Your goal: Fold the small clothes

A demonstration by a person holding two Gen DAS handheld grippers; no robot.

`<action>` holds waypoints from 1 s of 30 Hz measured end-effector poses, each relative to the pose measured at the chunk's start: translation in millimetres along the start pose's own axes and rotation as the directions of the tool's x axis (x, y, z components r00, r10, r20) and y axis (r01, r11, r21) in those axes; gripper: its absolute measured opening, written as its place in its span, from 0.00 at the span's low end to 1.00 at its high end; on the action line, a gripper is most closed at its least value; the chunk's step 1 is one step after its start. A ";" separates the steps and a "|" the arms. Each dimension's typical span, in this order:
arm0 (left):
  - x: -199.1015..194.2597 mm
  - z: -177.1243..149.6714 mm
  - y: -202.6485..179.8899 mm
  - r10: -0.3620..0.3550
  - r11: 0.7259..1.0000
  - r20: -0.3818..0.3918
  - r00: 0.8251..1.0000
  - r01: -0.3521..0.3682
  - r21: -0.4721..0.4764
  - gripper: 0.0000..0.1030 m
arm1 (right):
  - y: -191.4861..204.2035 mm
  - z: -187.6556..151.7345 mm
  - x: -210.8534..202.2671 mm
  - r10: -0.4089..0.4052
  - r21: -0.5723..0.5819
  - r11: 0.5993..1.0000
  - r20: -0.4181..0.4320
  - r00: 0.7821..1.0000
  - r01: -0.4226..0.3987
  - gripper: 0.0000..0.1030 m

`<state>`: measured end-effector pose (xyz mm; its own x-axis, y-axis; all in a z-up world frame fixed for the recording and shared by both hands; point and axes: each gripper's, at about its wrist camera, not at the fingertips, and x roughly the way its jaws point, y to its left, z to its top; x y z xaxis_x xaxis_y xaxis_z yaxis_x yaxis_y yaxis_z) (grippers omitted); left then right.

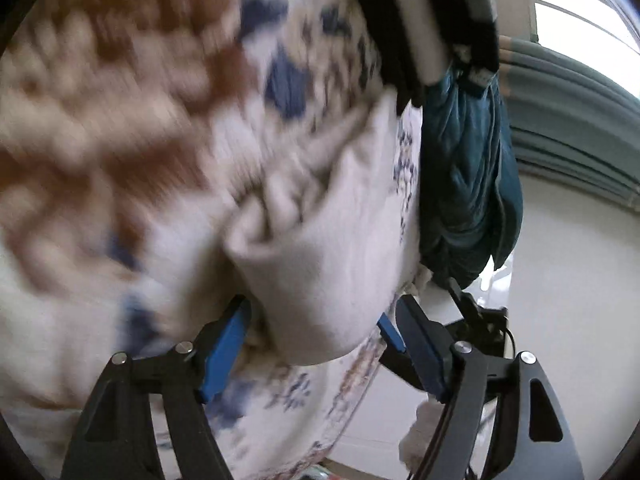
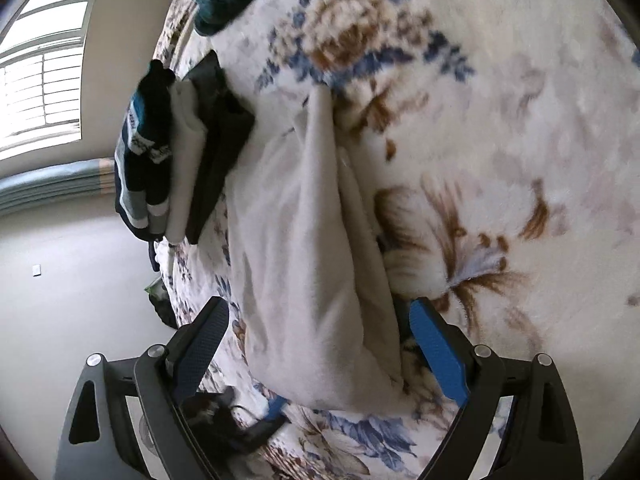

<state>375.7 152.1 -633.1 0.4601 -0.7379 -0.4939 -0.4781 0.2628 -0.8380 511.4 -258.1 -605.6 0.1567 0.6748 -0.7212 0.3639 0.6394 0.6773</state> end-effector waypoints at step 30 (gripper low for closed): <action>-43.4 79.9 17.5 0.057 0.988 -0.087 0.995 -0.044 0.147 0.70 | -28.3 -53.6 116.5 0.242 0.223 0.952 -0.127 0.962 -0.210 0.91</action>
<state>407.1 238.4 -644.9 0.3653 -0.7726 -0.5192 -0.3827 0.3838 -0.8404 470.1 -177.9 -701.1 0.1220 0.8506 -0.5115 0.5186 0.3848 0.7635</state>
